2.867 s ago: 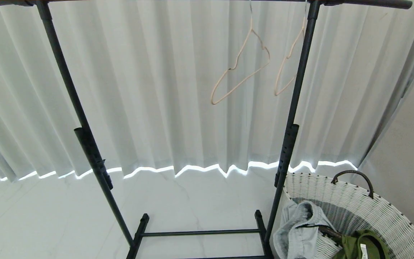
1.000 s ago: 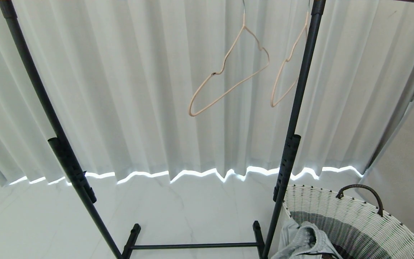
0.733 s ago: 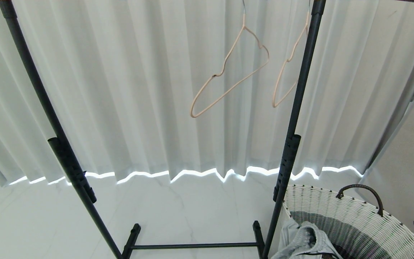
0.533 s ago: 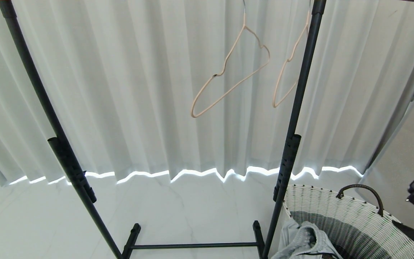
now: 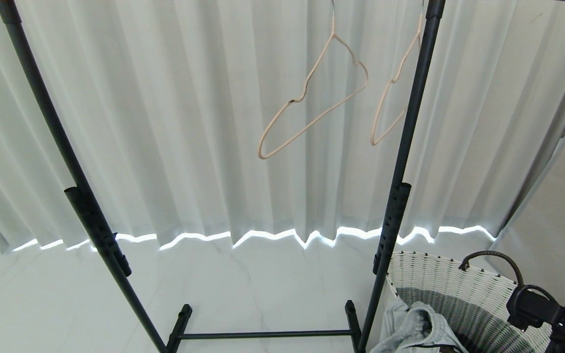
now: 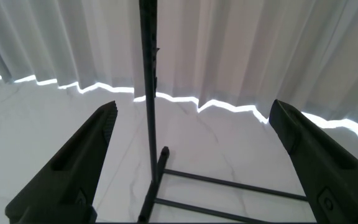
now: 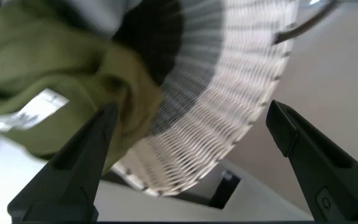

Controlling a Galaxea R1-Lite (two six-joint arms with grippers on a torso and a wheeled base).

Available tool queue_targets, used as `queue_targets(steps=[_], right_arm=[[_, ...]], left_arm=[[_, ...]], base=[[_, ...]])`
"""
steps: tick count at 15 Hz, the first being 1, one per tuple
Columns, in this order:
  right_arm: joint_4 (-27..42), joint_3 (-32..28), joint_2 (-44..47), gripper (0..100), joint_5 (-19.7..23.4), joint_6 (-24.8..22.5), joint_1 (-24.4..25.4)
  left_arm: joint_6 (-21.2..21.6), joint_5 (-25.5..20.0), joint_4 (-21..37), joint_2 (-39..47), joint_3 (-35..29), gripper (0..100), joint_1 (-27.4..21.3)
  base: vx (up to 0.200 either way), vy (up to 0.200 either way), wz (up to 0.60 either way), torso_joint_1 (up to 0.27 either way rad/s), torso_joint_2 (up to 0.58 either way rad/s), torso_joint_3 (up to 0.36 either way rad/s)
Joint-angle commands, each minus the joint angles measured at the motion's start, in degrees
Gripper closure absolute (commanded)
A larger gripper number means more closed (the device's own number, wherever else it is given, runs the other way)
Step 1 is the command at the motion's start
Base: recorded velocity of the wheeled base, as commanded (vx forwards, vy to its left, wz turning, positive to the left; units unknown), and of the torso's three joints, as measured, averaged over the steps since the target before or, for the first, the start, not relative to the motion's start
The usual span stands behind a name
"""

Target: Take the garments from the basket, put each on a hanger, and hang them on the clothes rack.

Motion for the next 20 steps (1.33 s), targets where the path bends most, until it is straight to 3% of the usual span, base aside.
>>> queue_targets(steps=[1, 7, 12, 15, 20], right_arm=[[-0.01, 0.68, 1.80, 0, 0.01, -0.03, 0.00], [-2.11, 0.42, 1.71, 0, 0.54, -0.12, 0.27], [-1.41, 3.85, 0.13, 0, 0.71, 0.32, 2.90], [-1.85, 3.14, 2.33, 0, 0.19, 0.41, 1.94], [-9.41, 2.53, 8.30, 0, 0.45, 0.41, -3.07]], left_arm=[[-0.01, 0.01, 0.00, 0.00, 0.00, 0, 0.01], [-0.10, 0.01, 0.00, 0.00, 0.00, 0, 0.01], [-0.10, 0.01, 0.00, 0.00, 0.00, 0, 0.01], [-0.10, 0.01, 0.00, 0.00, 0.00, 0, 0.01], [-0.19, 0.01, 0.00, 0.00, 0.00, 0, 0.01]], base=[[0.000, 0.000, 0.00, 0.000, 0.00, 0.000], [0.000, 0.000, 0.00, 0.000, 0.00, 0.000], [0.000, 0.000, 0.00, 0.000, 0.00, 0.000], [0.000, 0.000, 0.00, 0.000, 0.00, 0.000], [0.000, 0.000, 0.00, 0.000, 0.00, 0.000]])
